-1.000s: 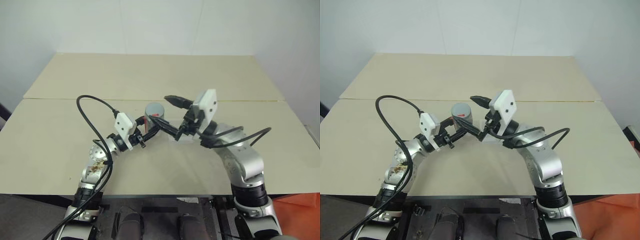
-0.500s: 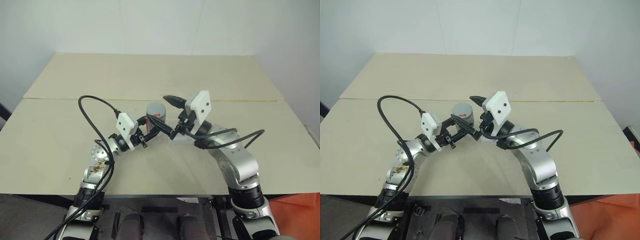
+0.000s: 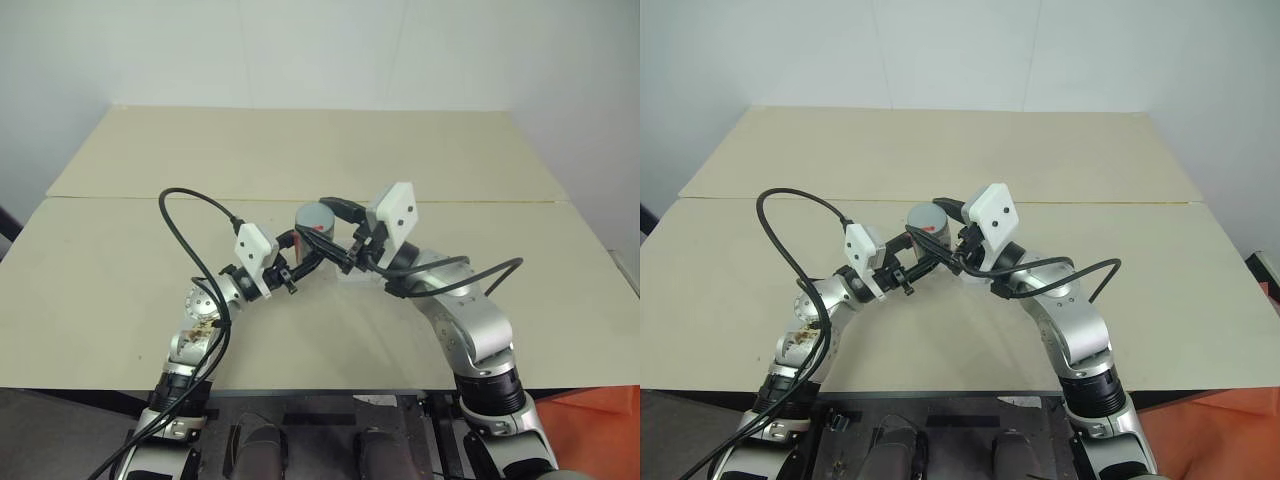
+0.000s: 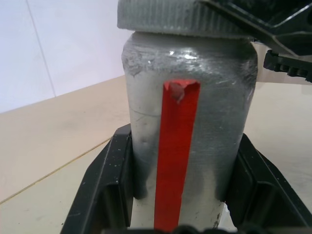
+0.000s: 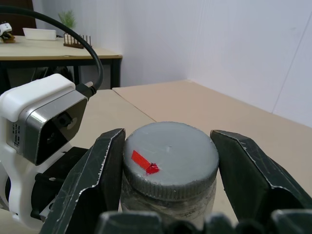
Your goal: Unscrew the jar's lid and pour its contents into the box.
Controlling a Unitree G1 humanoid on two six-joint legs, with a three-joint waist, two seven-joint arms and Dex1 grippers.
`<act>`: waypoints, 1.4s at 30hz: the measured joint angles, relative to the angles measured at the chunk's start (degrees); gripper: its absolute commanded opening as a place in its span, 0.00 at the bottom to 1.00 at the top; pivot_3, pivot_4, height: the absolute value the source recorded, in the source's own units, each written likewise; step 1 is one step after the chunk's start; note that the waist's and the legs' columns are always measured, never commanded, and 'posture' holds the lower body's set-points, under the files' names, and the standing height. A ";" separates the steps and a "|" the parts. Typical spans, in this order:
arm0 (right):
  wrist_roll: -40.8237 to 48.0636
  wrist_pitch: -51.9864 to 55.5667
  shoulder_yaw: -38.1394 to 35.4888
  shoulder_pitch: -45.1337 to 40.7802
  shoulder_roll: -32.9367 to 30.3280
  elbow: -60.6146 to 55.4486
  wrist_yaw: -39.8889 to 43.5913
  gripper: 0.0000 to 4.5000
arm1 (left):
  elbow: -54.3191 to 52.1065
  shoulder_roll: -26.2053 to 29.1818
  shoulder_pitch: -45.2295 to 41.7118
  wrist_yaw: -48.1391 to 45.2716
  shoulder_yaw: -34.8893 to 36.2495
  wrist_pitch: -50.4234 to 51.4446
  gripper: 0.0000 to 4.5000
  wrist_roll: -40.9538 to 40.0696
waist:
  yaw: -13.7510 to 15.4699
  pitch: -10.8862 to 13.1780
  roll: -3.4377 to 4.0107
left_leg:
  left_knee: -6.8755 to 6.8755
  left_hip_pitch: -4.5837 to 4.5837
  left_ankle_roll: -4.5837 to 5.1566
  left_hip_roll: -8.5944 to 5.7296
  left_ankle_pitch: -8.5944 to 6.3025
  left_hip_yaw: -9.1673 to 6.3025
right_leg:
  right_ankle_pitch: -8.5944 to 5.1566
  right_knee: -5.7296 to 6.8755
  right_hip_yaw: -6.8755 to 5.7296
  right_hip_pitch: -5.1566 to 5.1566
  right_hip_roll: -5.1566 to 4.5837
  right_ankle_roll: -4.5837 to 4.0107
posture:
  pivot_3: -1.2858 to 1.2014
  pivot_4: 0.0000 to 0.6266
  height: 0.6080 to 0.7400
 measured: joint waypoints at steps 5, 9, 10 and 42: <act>-0.01 -0.03 0.12 -0.13 -0.31 0.44 0.40 0.61 | 0.43 0.02 -0.01 -0.25 -0.04 -0.20 0.47 0.20 | 0.00 0.00 0.00 | 0.00 0.00 0.00 0.00 0.00 0.00 | 0.00 -0.01 0.00 0.00 0.00 0.00 | 0.52 0.24 1.00; 2.53 -0.09 -0.76 -2.18 -2.90 2.71 5.36 0.61 | 0.50 0.09 -0.02 -1.20 -0.07 -0.32 0.47 0.12 | -0.01 0.00 0.00 | 0.00 0.00 0.00 0.00 0.00 0.01 | 0.00 -0.02 0.00 0.02 0.00 0.00 | 0.52 0.24 1.00; 4.13 -0.05 -1.39 -2.99 -3.89 4.09 7.69 0.61 | 0.50 0.09 -0.01 -1.59 -0.14 -0.32 0.47 0.11 | 0.01 0.00 0.00 | 0.00 0.00 0.00 0.00 0.00 0.01 | 0.00 -0.03 0.00 0.02 0.00 0.00 | 0.52 0.24 1.00; 17.19 -25.42 -2.78 -35.70 -10.75 60.04 57.19 0.61 | 1.51 -0.50 -1.58 -3.93 -2.27 -1.83 0.47 -0.54 | 0.04 0.05 0.06 | -0.04 0.01 0.00 0.06 0.00 0.08 | 0.01 -0.06 -0.01 0.00 -0.04 -0.02 | 0.52 0.24 1.00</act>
